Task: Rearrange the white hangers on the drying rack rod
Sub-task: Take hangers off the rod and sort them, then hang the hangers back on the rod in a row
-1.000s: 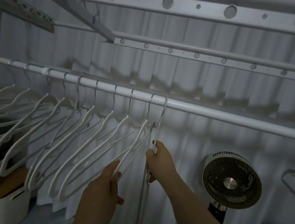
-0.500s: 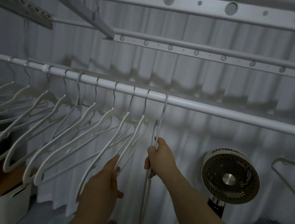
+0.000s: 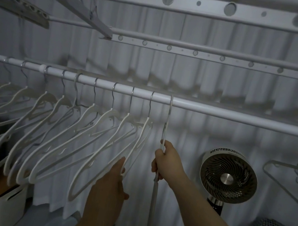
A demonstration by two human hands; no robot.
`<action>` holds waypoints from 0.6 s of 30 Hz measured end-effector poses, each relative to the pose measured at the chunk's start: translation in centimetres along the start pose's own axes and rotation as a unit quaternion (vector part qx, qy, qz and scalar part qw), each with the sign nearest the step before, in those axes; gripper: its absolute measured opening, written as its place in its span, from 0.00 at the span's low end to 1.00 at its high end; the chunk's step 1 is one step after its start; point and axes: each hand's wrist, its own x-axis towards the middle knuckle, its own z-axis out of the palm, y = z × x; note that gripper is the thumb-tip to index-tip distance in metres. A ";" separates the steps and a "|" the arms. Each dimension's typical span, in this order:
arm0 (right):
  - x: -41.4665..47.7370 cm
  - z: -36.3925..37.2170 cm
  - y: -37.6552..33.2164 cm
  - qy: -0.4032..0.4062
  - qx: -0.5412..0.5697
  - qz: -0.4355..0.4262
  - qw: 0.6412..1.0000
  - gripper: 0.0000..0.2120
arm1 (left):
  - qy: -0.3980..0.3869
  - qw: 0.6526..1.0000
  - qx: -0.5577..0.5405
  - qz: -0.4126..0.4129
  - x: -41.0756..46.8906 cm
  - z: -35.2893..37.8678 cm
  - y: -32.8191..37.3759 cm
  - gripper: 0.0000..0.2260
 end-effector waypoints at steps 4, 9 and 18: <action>-0.3 -0.5 0.0 0.005 -0.004 0.002 1.000 0.20 | 0.033 0.997 0.038 0.063 -0.5 0.4 -0.3 0.22; -0.7 -1.1 0.0 0.017 -0.009 -0.004 1.000 0.16 | 0.035 0.995 0.015 0.088 -0.3 0.6 -0.7 0.20; -1.0 -1.3 -0.1 0.015 -0.009 -0.008 1.000 0.17 | 0.072 0.991 0.051 0.098 -0.9 0.4 -0.1 0.24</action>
